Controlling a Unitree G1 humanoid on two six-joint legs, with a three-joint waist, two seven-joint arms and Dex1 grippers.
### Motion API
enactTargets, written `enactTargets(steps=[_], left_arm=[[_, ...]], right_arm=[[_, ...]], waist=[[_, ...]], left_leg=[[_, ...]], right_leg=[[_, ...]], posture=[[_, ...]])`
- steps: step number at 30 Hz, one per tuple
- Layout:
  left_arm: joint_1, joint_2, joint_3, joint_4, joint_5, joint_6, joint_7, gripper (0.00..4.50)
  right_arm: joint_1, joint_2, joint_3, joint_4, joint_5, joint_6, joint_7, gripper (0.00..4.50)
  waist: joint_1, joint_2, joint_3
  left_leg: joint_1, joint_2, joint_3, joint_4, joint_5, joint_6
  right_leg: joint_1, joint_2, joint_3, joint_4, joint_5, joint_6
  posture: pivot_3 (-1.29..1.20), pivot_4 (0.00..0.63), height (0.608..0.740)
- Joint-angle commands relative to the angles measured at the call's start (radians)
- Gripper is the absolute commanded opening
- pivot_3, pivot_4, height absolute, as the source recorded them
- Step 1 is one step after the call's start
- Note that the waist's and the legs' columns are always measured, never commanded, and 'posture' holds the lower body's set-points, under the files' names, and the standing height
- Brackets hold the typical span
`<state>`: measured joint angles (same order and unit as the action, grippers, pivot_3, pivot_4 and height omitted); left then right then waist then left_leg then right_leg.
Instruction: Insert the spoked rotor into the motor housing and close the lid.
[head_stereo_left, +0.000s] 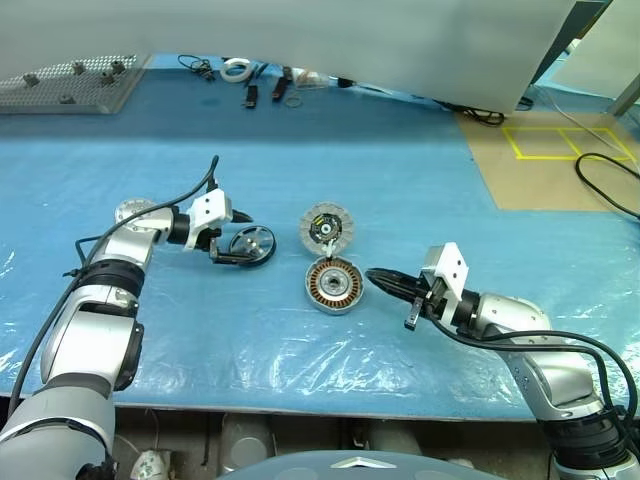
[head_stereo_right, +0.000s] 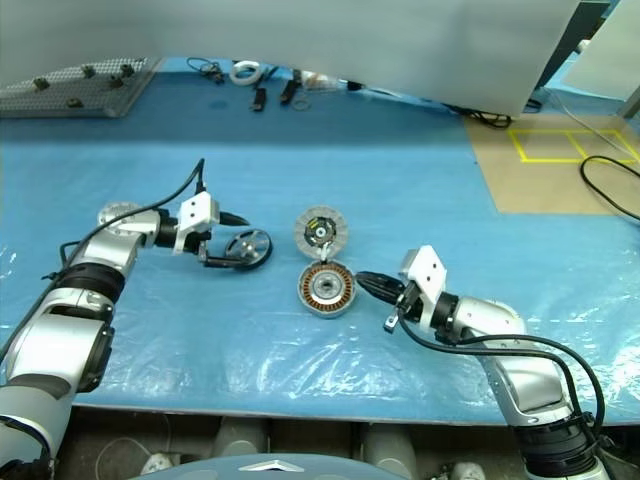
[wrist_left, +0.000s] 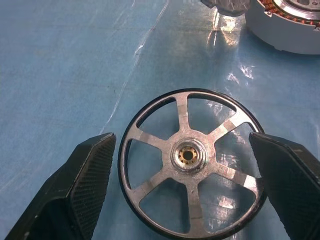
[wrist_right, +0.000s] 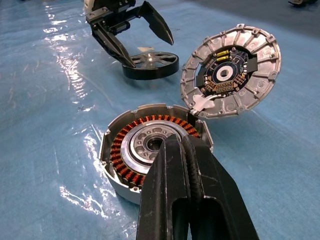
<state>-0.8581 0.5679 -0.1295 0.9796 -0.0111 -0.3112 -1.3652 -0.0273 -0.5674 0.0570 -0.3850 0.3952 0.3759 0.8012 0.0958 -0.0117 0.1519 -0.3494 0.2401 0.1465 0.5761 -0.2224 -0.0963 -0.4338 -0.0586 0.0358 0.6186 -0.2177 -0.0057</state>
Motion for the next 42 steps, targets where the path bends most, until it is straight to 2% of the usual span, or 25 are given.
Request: enactTargets(steps=[1, 8, 19, 24, 33, 41, 42], left_arm=[[-0.028, -0.003, 0.006, -0.007, -0.002, -0.011, -0.004, 4.5], [-0.033, 0.02, -0.028, -0.008, 0.052, 0.041, -0.026, 4.5], [-0.078, 0.058, -0.057, -0.158, 0.062, 0.152, -0.104, 4.5], [-0.133, 0.054, -0.06, -0.14, 0.055, 0.037, -0.13, 4.5], [-0.328, 0.053, -0.119, 0.074, 0.13, -0.133, -0.24, 4.5], [-0.384, 0.041, -0.191, 0.162, 0.156, -0.208, -0.249, 4.5], [-0.382, 0.041, -0.193, 0.164, 0.156, -0.214, -0.249, 4.32]], right_arm=[[-0.026, 0.009, 0.01, -0.015, -0.004, -0.007, -0.004, 0.03], [-0.038, 0.003, 0.01, -0.046, -0.002, 0.029, -0.018, 0.03], [-0.022, 0.0, 0.013, -0.04, -0.017, 0.024, -0.016, 0.03], [-0.016, -0.002, 0.008, -0.021, -0.021, 0.01, -0.001, 0.03], [-0.012, -0.005, 0.012, -0.055, -0.019, 0.041, -0.012, 0.03], [0.025, -0.003, 0.006, -0.106, -0.015, 0.069, -0.046, 0.03], [0.032, -0.004, 0.004, -0.109, -0.016, 0.068, -0.048, 0.0]], waist=[[0.0, 0.0, 0.0], [0.0, 0.0, 0.0], [0.0, 0.0, 0.0], [0.001, -0.001, 0.001], [0.001, -0.002, 0.002], [0.002, -0.004, 0.003], [0.003, -0.004, 0.003]], left_leg=[[0.0, 0.0, 0.0, 0.0, 0.0, 0.0], [0.0, 0.0, 0.0, 0.0, 0.0, 0.0], [0.0, 0.0, 0.0, 0.0, 0.0, 0.0], [0.0, 0.0, 0.0, 0.0, 0.0, 0.0], [0.0, 0.0, 0.0, -0.001, 0.0, 0.0], [0.0, 0.0, -0.001, -0.002, 0.0, 0.0], [0.0, 0.0, -0.001, -0.001, 0.0, 0.0]], right_leg=[[0.0, 0.0, 0.0, 0.0, 0.0, 0.0], [0.0, 0.0, 0.0, 0.0, 0.0, 0.0], [0.0, 0.0, -0.001, 0.0, 0.0, 0.0], [0.0, 0.0, -0.001, -0.001, 0.0, 0.0], [0.0, 0.0, -0.001, -0.001, 0.0, 0.0], [0.0, 0.0, -0.002, -0.002, 0.0, 0.0], [0.0, 0.0, -0.002, -0.002, 0.0, 0.0]], posture=[[0.0, 0.15, 0.74], [0.0, 0.15, 0.74], [0.0, 0.15, 0.74], [0.0, 0.15, 0.74], [0.0, 0.15, 0.74], [0.0, 0.15, 0.74], [0.0, 0.15, 0.74]])
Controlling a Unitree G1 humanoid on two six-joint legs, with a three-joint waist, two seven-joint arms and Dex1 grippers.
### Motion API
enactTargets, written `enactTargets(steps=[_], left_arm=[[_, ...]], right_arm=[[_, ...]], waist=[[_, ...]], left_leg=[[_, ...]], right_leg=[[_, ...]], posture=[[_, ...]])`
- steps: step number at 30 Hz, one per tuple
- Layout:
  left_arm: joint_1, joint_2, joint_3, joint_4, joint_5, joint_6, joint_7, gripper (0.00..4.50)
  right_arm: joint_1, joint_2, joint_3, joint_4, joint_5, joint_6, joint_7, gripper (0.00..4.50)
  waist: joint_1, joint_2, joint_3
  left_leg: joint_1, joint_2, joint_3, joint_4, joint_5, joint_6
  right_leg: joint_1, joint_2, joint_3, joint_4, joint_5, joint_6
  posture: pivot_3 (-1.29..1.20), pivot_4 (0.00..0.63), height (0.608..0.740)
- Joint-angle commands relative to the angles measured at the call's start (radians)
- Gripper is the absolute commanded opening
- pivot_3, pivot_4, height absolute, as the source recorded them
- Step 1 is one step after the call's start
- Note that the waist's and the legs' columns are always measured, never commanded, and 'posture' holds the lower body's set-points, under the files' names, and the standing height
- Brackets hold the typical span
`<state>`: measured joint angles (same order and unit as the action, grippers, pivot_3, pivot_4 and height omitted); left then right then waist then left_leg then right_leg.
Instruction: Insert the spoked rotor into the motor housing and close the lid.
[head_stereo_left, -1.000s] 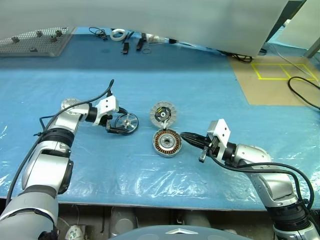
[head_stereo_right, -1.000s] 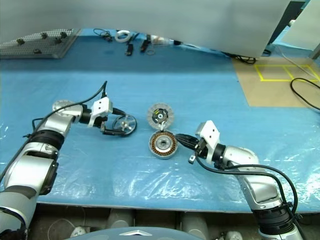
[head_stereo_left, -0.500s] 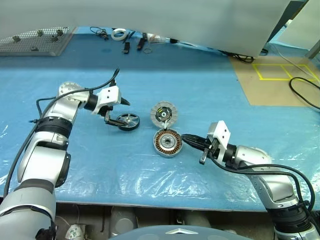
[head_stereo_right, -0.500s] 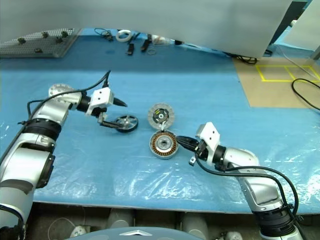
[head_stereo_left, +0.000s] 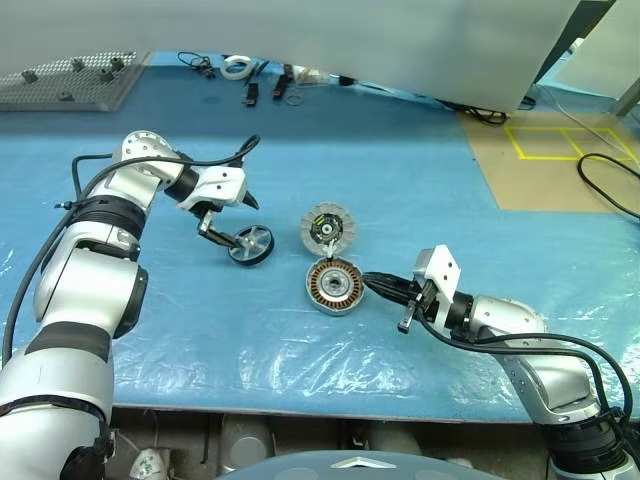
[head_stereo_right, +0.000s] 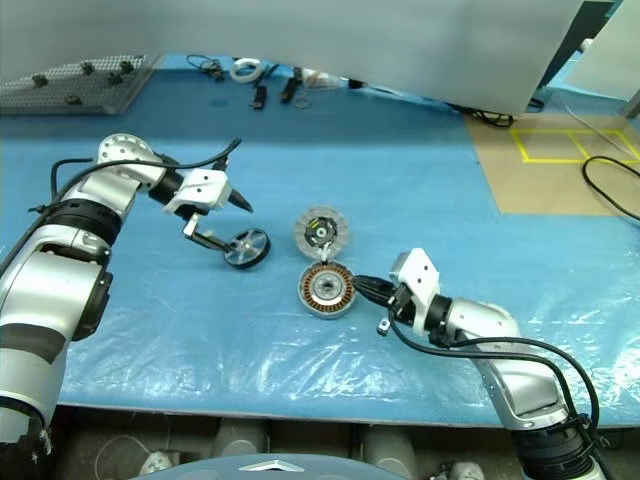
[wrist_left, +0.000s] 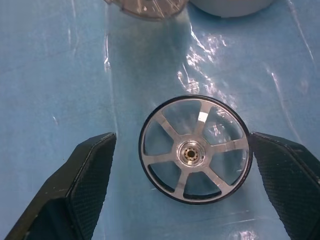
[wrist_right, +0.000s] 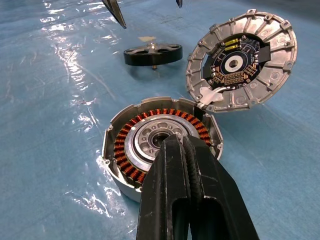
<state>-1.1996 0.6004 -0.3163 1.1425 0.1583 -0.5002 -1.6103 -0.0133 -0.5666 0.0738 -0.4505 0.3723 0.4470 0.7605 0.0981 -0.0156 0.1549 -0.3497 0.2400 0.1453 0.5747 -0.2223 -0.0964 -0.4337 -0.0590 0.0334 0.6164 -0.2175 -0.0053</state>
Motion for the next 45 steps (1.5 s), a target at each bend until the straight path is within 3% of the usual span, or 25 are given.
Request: enactTargets(steps=[1, 4, 10, 13, 27, 33, 45], left_arm=[[-0.036, 0.01, -0.013, 0.004, -0.017, -0.026, -0.004, 4.13], [-0.018, 0.016, -0.024, 0.008, 0.002, -0.056, -0.004, 3.34], [-0.02, 0.024, -0.062, 0.019, -0.004, -0.069, -0.004, 3.34], [-0.011, 0.021, -0.061, 0.025, 0.016, -0.088, 0.002, 2.78], [-0.022, -0.04, -0.054, 0.076, 0.089, -0.091, 0.056, 2.78], [-0.029, -0.044, -0.081, 0.111, 0.167, -0.083, 0.158, 2.78], [-0.019, -0.079, -0.072, 0.121, 0.191, -0.092, 0.144, 2.78]], right_arm=[[0.025, -0.004, -0.013, -0.049, 0.008, -0.001, -0.011, 0.0], [0.038, -0.006, -0.014, -0.05, 0.01, -0.005, -0.01, 0.0], [0.024, -0.013, -0.015, -0.042, 0.011, 0.001, -0.007, 0.0], [0.012, -0.011, -0.01, -0.04, 0.014, 0.01, -0.011, 0.0], [0.064, -0.009, -0.016, -0.017, 0.003, -0.034, -0.004, 0.0], [0.067, -0.003, -0.008, -0.075, 0.01, 0.01, -0.043, 0.0], [0.076, -0.01, -0.018, -0.058, 0.006, 0.006, -0.05, 0.0]], waist=[[0.0, 0.0, 0.0], [0.001, 0.0, 0.0], [0.0, 0.0, 0.0], [0.0, 0.0, 0.0], [0.002, -0.001, 0.0], [-0.001, -0.001, 0.0], [0.003, -0.001, 0.0]], left_leg=[[0.0, 0.0, 0.0, 0.0, 0.0, 0.0], [0.0, 0.0, 0.0, 0.0, 0.0, 0.0], [0.0, 0.0, 0.0, 0.0, 0.0, 0.0], [0.0, 0.0, 0.0, 0.0, 0.0, 0.0], [0.0, 0.0, 0.0, 0.0, 0.0, 0.0], [0.001, 0.0, 0.0, 0.001, 0.0, 0.0], [0.001, 0.0, -0.001, 0.001, 0.0, 0.0]], right_leg=[[0.0, 0.0, 0.0, 0.0, 0.0, 0.0], [0.0, 0.0, 0.0, 0.0, 0.0, 0.0], [0.001, 0.0, 0.0, 0.0, 0.0, 0.0], [0.001, 0.0, 0.0, 0.0, 0.0, 0.0], [0.002, 0.0, 0.0, 0.0, 0.0, 0.0], [0.003, 0.0, 0.0, 0.001, 0.0, 0.0], [0.003, -0.001, 0.0, 0.0, 0.0, 0.0]], posture=[[0.0, 0.15, 0.74], [0.0, 0.15, 0.74], [0.0, 0.15, 0.74], [0.0, 0.15, 0.74], [0.0, 0.15, 0.74], [0.0, 0.15, 0.74], [0.0, 0.15, 0.74]])
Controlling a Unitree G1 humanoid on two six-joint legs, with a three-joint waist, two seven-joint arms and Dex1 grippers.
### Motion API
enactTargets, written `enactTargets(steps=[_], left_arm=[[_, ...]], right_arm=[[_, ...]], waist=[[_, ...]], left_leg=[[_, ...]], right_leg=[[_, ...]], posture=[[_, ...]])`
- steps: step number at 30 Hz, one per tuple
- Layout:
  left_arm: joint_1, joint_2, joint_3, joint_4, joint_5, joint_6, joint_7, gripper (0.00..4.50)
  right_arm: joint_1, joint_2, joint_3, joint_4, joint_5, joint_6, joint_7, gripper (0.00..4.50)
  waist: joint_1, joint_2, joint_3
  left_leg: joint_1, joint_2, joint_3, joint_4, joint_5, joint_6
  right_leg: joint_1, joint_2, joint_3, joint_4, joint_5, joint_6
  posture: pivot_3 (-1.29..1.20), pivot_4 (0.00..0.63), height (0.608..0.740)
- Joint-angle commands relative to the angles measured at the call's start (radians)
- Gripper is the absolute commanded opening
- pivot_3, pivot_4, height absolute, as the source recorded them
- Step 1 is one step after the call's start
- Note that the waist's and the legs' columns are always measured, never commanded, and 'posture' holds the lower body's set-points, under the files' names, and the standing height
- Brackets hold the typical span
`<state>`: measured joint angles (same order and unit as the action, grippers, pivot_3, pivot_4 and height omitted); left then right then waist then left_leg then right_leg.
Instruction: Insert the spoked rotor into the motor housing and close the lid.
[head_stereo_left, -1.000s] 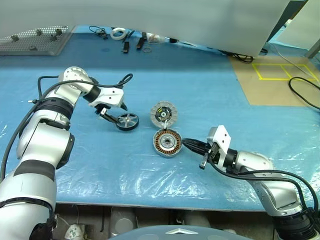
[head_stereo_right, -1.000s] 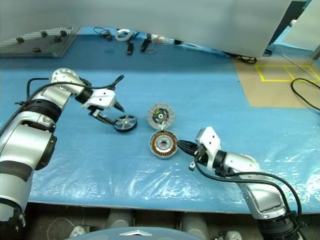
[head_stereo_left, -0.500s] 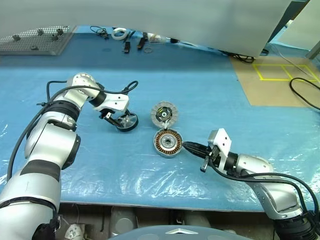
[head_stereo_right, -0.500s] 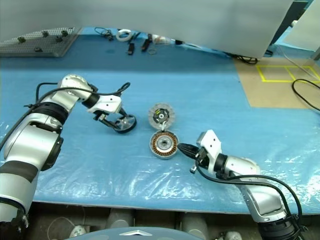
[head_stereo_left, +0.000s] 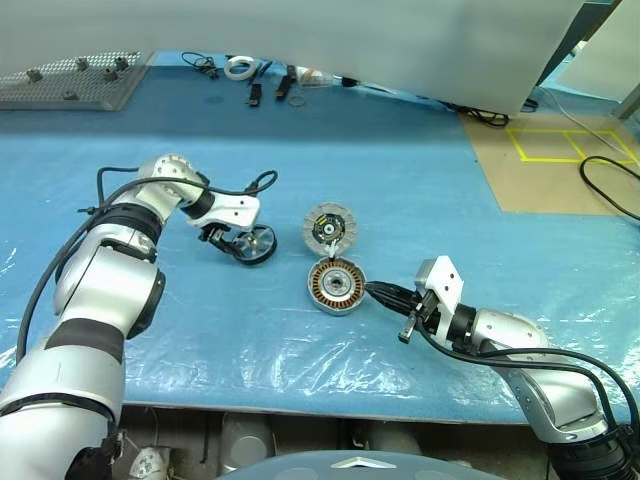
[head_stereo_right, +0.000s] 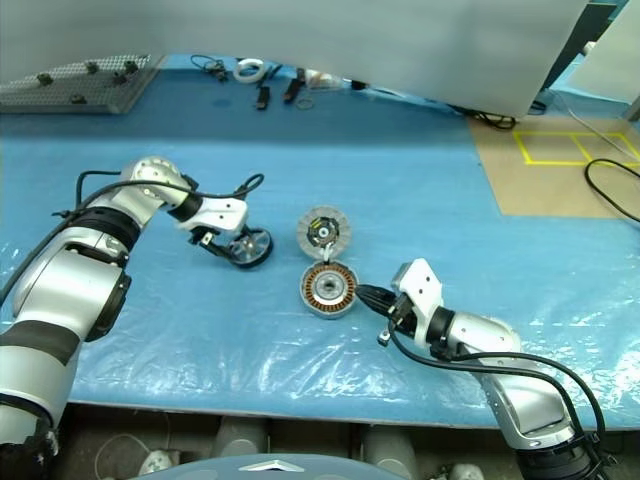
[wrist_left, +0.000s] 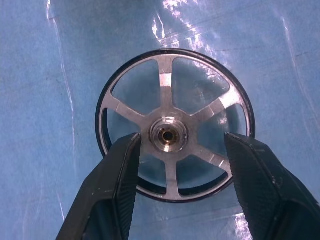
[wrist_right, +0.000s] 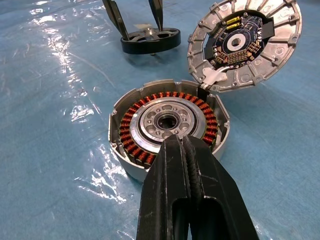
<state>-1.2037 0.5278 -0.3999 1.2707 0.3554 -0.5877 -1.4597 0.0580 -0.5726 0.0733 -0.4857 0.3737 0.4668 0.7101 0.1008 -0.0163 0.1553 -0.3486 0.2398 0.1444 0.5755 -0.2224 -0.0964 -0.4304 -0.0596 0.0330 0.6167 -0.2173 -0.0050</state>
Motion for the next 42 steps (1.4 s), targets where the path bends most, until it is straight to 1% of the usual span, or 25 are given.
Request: enactTargets(steps=[1, 10, 11, 13, 14, 15, 18, 20, 23, 27, 33, 35, 38, 42], left_arm=[[-0.014, -0.011, 0.013, -0.008, -0.007, -0.001, -0.007, 2.78], [-0.001, -0.001, -0.004, -0.005, 0.032, 0.004, 0.018, 2.78], [0.002, -0.002, -0.002, -0.006, 0.031, 0.002, 0.014, 2.41], [0.007, -0.003, 0.002, -0.007, 0.029, 0.001, 0.004, 1.98], [0.01, -0.005, 0.003, -0.009, 0.03, -0.001, 0.019, 1.65], [0.011, -0.006, 0.004, -0.01, 0.033, 0.001, 0.038, 1.53], [0.016, -0.003, 0.002, -0.01, 0.032, -0.005, 0.017, 1.53], [0.023, -0.001, 0.005, -0.011, 0.025, -0.002, 0.003, 1.36], [0.033, -0.003, 0.012, -0.016, 0.021, 0.001, 0.035, 1.36], [0.045, 0.003, 0.024, -0.027, 0.002, -0.003, 0.012, 1.36], [0.047, 0.022, 0.114, -0.079, -0.126, 0.005, -0.122, 1.36], [0.046, 0.035, 0.121, -0.109, -0.19, 0.026, -0.15, 1.36], [0.055, 0.073, 0.084, -0.176, -0.275, 0.039, -0.155, 1.36], [0.097, 0.137, -0.007, -0.38, -0.46, 0.15, -0.155, 1.36]], right_arm=[[0.003, -0.004, -0.018, -0.031, 0.008, -0.004, -0.004, 0.0], [-0.023, 0.0, -0.007, -0.063, 0.015, 0.045, -0.026, 0.0], [-0.031, 0.002, -0.003, -0.075, 0.018, 0.06, -0.034, 0.0], [-0.04, 0.004, -0.001, -0.09, 0.023, 0.08, -0.042, 0.0], [-0.04, 0.002, -0.004, -0.086, 0.022, 0.078, -0.039, 0.0], [-0.038, 0.0, -0.008, -0.08, 0.022, 0.074, -0.034, 0.0], [-0.03, -0.006, -0.014, -0.061, 0.017, 0.056, -0.022, 0.0], [-0.017, -0.008, -0.02, -0.022, 0.007, 0.017, 0.0, 0.0], [0.01, -0.011, -0.026, 0.058, -0.012, -0.069, 0.038, 0.0], [0.025, -0.009, -0.027, 0.122, -0.024, -0.146, 0.07, 0.0], [0.015, -0.019, -0.044, 0.078, 0.007, -0.116, 0.071, 0.0], [0.01, -0.023, -0.05, 0.064, 0.016, -0.103, 0.073, 0.0], [-0.001, -0.027, -0.054, 0.035, 0.029, -0.076, 0.07, 0.0], [0.009, -0.034, -0.062, 0.018, 0.042, -0.07, 0.083, 0.0]], waist=[[0.0, 0.0, 0.0], [-0.001, 0.0, 0.0], [-0.001, 0.0, 0.0], [-0.001, 0.0, 0.0], [0.0, 0.0, 0.0], [0.0, 0.0, 0.0], [0.001, 0.0, 0.0], [0.002, 0.0, 0.0], [0.002, 0.0, 0.0], [0.001, 0.0, 0.0], [0.0, 0.0, 0.0], [0.001, -0.001, 0.001], [0.0, -0.001, 0.001], [0.0, -0.001, 0.001]], left_leg=[[0.0, 0.0, 0.0, 0.0, 0.0, 0.0], [0.0, 0.0, 0.0, 0.0, 0.0, 0.0], [0.0, 0.0, 0.0, 0.0, 0.0, 0.0], [0.0, 0.0, 0.0, 0.0, 0.0, 0.0], [0.0, 0.0, 0.0, 0.0, 0.0, 0.0], [0.002, 0.0, 0.0, 0.0, 0.0, 0.0], [0.004, 0.0, 0.0, 0.0, 0.0, 0.0], [0.005, 0.0, 0.0, 0.0, 0.0, 0.0], [0.005, 0.0, 0.0, 0.0, 0.0, 0.0], [0.005, 0.0, 0.0, 0.0, 0.0, 0.0], [0.005, 0.0, 0.0, 0.0, 0.0, 0.0], [0.005, 0.0, 0.0, 0.0, 0.0, 0.0], [0.004, 0.0, 0.0, -0.001, 0.0, 0.0], [0.004, 0.0, 0.0, -0.003, 0.0, 0.0]], right_leg=[[0.0, 0.0, 0.0, 0.0, 0.0, 0.0], [0.0, 0.0, 0.0, 0.0, 0.0, 0.0], [0.0, 0.0, 0.0, 0.0, 0.0, 0.0], [0.0, 0.0, 0.0, 0.0, 0.0, 0.0], [0.001, 0.0, 0.0, 0.0, 0.0, 0.0], [0.002, 0.0, 0.0, 0.0, 0.0, 0.0], [0.005, 0.0, 0.0, 0.0, 0.0, 0.0], [0.005, -0.001, 0.0, 0.0, 0.0, 0.0], [0.005, -0.001, 0.0, 0.0, 0.0, 0.0], [0.006, -0.001, 0.0, 0.0, 0.0, 0.0], [0.006, -0.001, 0.0, 0.0, 0.0, 0.0], [0.006, -0.001, 0.0, -0.001, 0.0, 0.0], [0.005, -0.001, -0.001, -0.002, 0.0, 0.0], [0.005, -0.001, -0.001, -0.003, 0.0, 0.0]], posture=[[0.0, 0.15, 0.74], [0.0, 0.15, 0.74], [0.0, 0.15, 0.74], [0.0, 0.15, 0.74], [0.0, 0.15, 0.74], [0.0, 0.15, 0.74], [0.0, 0.15, 0.74], [0.0, 0.15, 0.74], [0.0, 0.15, 0.74], [0.0, 0.15, 0.74], [0.0, 0.15, 0.74], [0.0, 0.15, 0.74], [0.0, 0.15, 0.74], [0.0, 0.15, 0.74]])
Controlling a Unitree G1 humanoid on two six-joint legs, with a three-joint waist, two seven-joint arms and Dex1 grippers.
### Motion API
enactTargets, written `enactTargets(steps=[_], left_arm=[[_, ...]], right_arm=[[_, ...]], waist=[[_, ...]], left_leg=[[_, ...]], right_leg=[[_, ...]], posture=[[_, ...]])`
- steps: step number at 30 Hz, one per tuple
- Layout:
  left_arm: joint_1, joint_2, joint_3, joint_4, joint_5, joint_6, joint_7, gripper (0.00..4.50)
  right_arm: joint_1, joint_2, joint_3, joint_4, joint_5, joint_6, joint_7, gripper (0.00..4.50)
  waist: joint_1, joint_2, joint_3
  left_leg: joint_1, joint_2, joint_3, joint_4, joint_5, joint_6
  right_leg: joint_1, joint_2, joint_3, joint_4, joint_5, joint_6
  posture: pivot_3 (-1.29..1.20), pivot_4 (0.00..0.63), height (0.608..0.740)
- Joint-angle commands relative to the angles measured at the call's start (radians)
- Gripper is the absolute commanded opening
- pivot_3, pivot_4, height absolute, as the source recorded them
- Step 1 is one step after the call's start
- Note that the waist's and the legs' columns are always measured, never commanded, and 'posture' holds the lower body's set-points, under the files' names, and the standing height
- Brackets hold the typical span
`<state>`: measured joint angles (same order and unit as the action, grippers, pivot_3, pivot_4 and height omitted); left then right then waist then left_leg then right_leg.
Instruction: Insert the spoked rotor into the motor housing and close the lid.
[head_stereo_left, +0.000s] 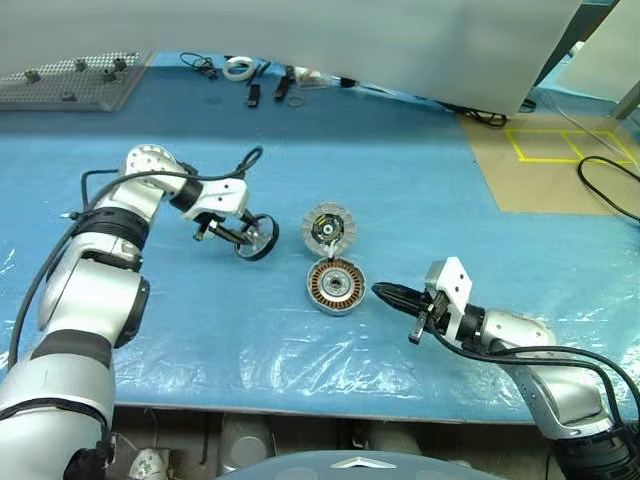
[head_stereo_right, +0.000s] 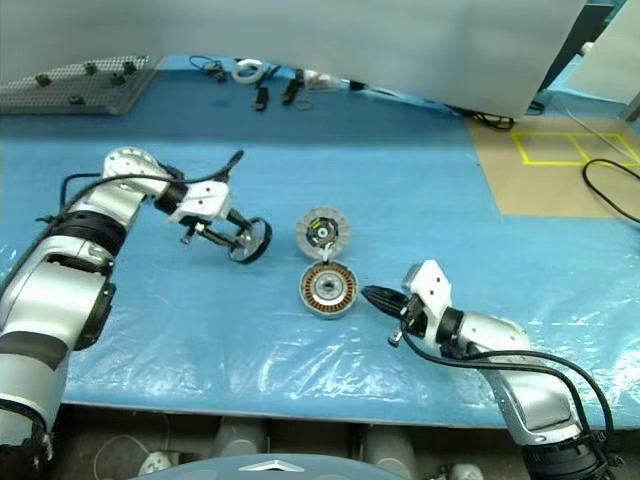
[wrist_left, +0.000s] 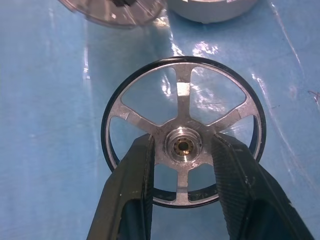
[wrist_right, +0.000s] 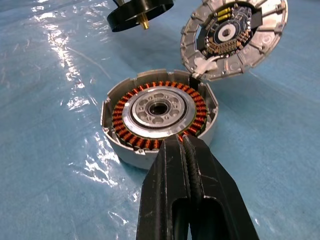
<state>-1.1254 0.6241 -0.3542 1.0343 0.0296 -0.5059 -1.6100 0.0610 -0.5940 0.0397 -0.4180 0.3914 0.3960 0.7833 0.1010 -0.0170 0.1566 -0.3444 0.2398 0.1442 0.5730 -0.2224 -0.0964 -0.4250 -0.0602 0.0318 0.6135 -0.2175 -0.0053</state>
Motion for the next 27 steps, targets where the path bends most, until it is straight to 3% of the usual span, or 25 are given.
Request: enactTargets(steps=[1, 5, 9, 17, 27], left_arm=[[0.033, 0.057, -0.076, -0.2, -0.175, 0.094, -0.004, 1.36], [0.089, 0.104, -0.151, -0.43, -0.328, 0.213, -0.004, 1.36], [0.121, 0.091, -0.172, -0.531, -0.386, 0.289, -0.004, 1.36], [0.147, -0.027, -0.162, -0.507, -0.331, 0.295, -0.004, 1.36], [0.11, -0.159, -0.163, -0.383, -0.24, 0.233, -0.004, 1.36]], right_arm=[[0.012, -0.016, -0.03, -0.059, 0.029, 0.004, 0.01, 0.0], [0.025, -0.029, -0.029, -0.131, 0.04, 0.049, -0.009, 0.0], [0.028, -0.037, -0.047, -0.211, 0.068, 0.122, -0.048, 0.0], [0.063, -0.073, -0.136, -0.283, 0.121, 0.202, -0.075, 0.0], [0.215, -0.071, -0.215, -0.307, 0.131, 0.149, -0.064, 0.0]], waist=[[0.0, 0.0, 0.0], [0.002, 0.001, 0.0], [0.001, 0.001, 0.0], [0.001, 0.001, 0.0], [0.002, 0.001, 0.0]], left_leg=[[0.0, 0.0, 0.0, -0.001, 0.0, 0.0], [-0.001, 0.0, 0.0, -0.002, 0.0, 0.0], [-0.001, 0.0, 0.0, -0.002, 0.0, 0.0], [-0.002, 0.0, 0.0, -0.002, 0.0, 0.0], [-0.002, 0.0, 0.0, -0.002, 0.0, 0.0]], right_leg=[[0.0, 0.0, 0.0, -0.001, 0.0, 0.0], [0.0, 0.0, -0.001, -0.003, 0.0, 0.0], [0.0, 0.0, -0.001, -0.004, 0.0, 0.0], [0.0, 0.0, -0.001, -0.004, 0.0, 0.0], [0.0, 0.0, -0.001, -0.005, 0.0, 0.001]], posture=[[0.0, 0.15, 0.74], [0.0, 0.15, 0.74], [0.0, 0.15, 0.74], [0.0, 0.15, 0.74], [0.0, 0.15, 0.74]])
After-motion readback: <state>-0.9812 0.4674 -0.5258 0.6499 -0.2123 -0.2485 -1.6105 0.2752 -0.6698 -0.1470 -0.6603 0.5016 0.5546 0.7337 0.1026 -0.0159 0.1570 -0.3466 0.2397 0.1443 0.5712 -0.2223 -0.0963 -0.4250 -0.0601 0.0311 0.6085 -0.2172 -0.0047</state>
